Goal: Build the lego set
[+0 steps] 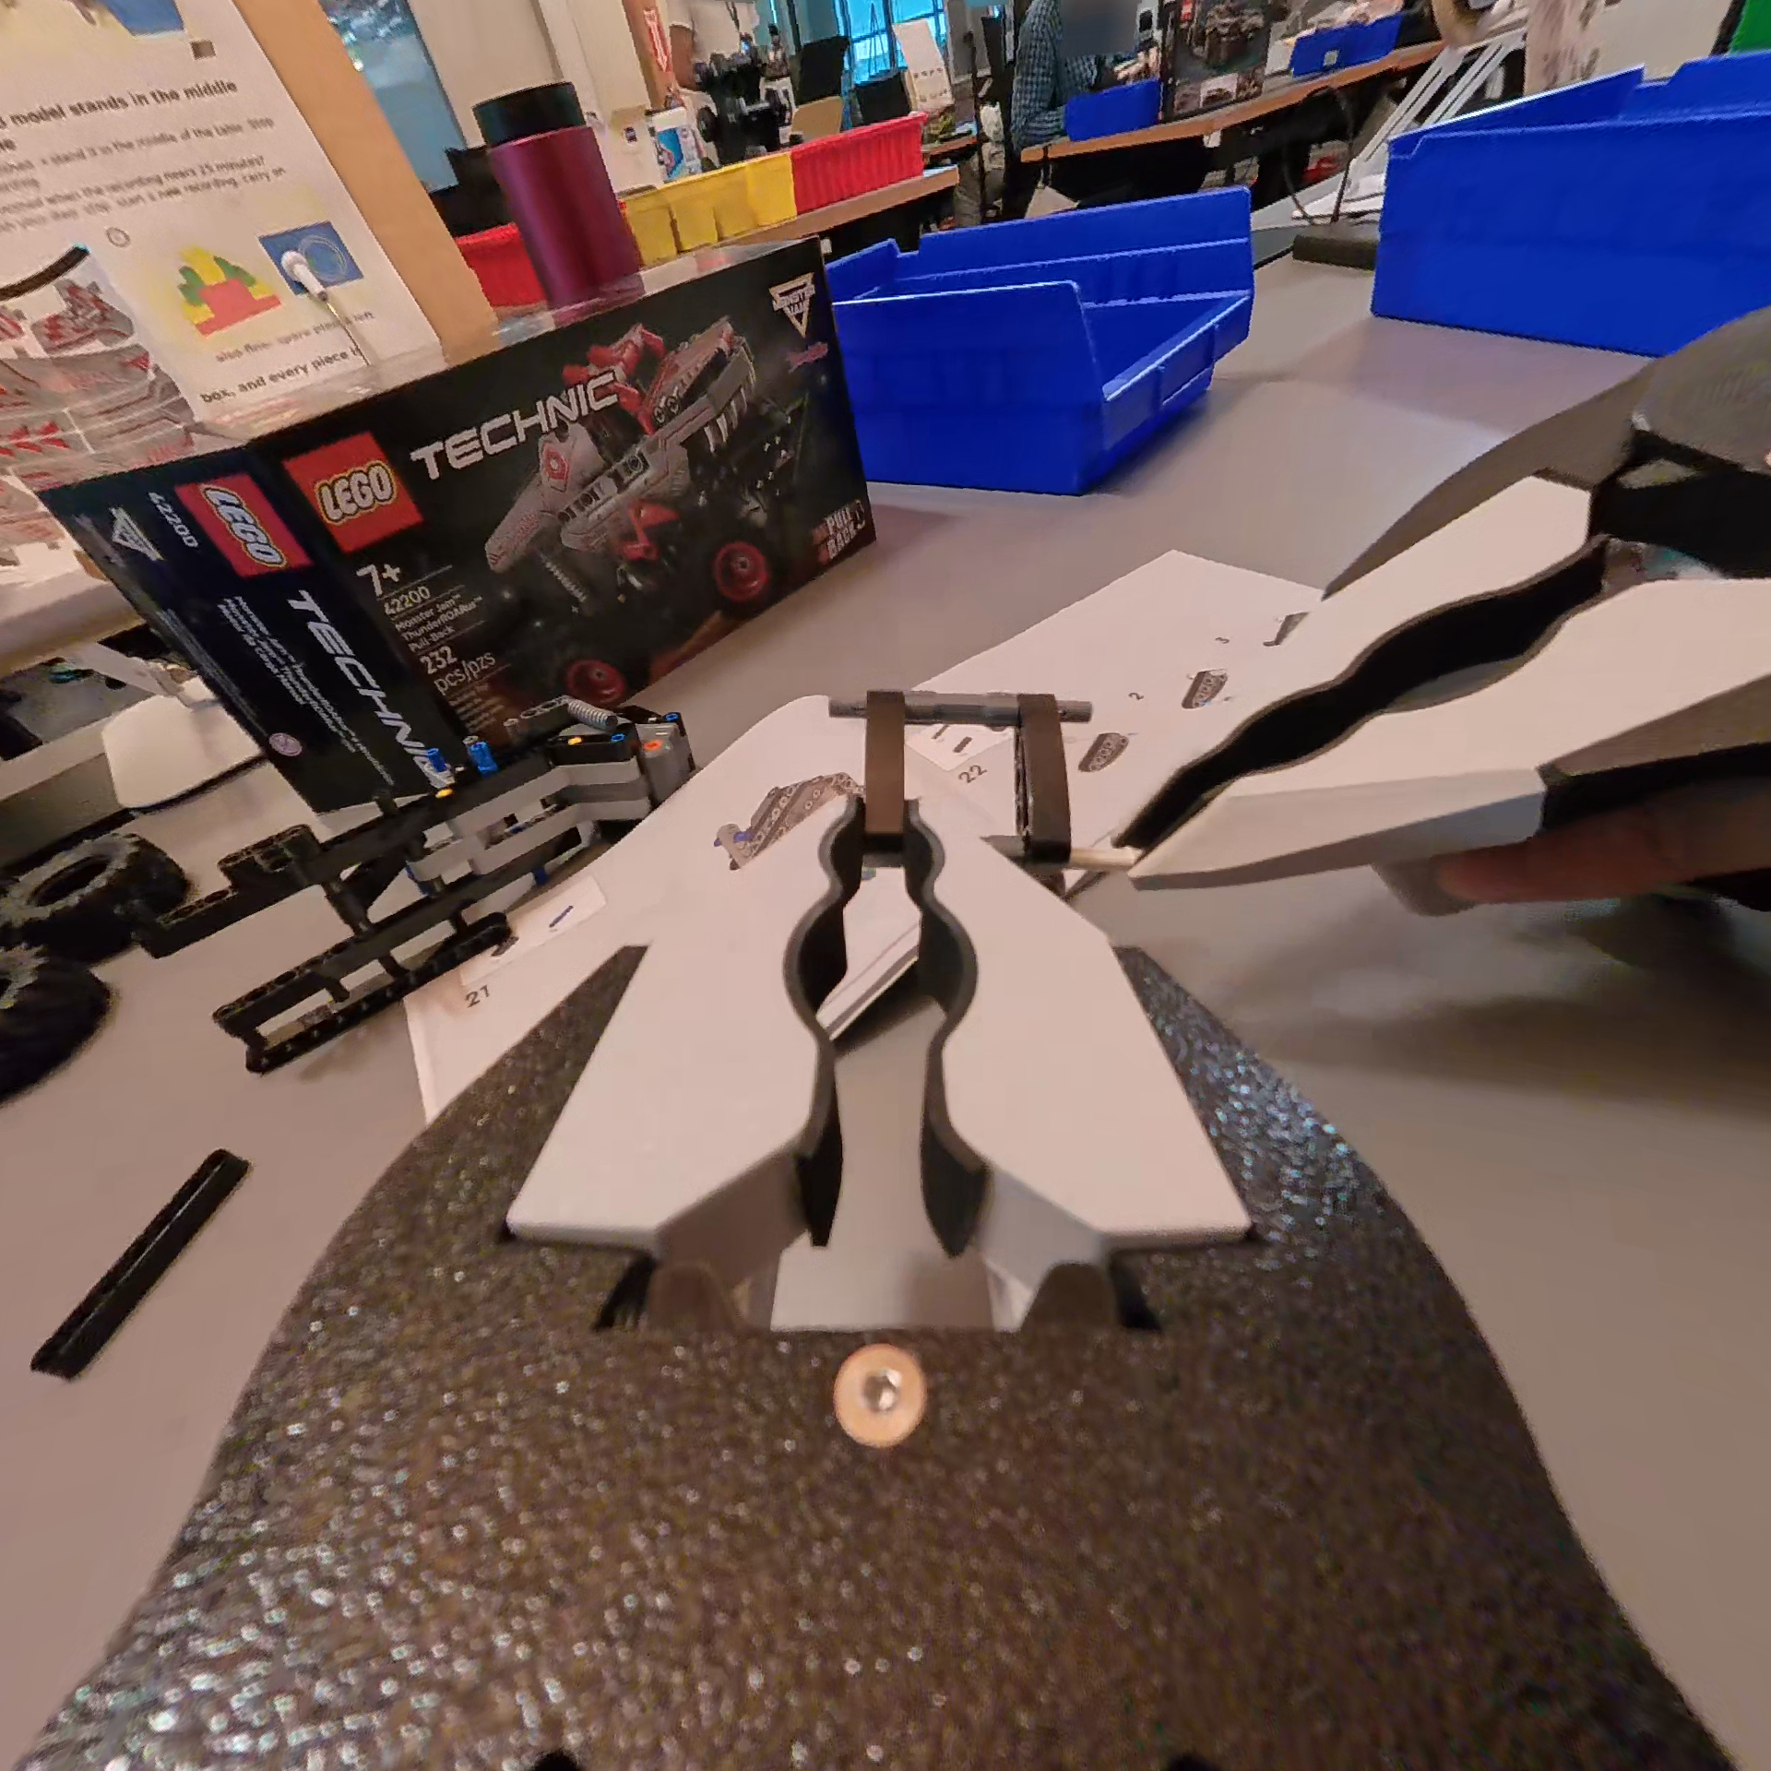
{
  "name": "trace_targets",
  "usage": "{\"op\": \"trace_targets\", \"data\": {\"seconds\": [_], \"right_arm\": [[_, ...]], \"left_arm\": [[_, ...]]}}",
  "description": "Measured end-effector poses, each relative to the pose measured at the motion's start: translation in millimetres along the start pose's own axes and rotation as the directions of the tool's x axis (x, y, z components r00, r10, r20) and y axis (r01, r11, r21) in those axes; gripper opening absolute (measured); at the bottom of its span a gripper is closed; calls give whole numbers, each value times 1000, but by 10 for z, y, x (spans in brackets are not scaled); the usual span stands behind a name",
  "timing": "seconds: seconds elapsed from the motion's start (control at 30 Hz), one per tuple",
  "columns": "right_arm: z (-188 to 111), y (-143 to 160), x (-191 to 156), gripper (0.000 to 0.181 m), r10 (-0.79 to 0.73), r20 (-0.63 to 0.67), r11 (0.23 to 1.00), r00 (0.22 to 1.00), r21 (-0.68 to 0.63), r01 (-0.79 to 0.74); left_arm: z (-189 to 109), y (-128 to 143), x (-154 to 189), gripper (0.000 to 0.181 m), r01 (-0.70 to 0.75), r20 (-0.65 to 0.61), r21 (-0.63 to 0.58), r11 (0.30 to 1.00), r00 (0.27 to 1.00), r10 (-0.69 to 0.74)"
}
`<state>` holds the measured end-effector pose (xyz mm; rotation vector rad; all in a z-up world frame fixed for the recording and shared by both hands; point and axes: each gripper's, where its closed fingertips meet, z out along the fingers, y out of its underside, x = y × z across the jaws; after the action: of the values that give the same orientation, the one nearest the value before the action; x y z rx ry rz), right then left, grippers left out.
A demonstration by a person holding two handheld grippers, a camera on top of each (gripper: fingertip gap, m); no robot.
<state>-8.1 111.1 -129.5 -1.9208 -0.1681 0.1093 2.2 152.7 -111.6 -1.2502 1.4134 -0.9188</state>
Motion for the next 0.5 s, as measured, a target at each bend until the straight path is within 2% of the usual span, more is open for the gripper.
{"op": "trace_targets", "data": {"seconds": [0.3, 0.37, 0.5], "right_arm": [[-24, -9, 54, 3, 41, -17, 999, 999, 11, -41], [-24, -10, 62, 3, 21, -39, 1000, 999, 12, -21], [26, 30, 61, 3, -50, -88, 998, 995, -30, 48]], "left_arm": [[-11, -103, 32, 6, -195, 111, 15, 981, 975, 192], [6, -86, 23, 6, -185, 121, 4, 983, 976, 183], [44, 2, -14, 6, -67, 116, -26, 997, 991, 69]]}}
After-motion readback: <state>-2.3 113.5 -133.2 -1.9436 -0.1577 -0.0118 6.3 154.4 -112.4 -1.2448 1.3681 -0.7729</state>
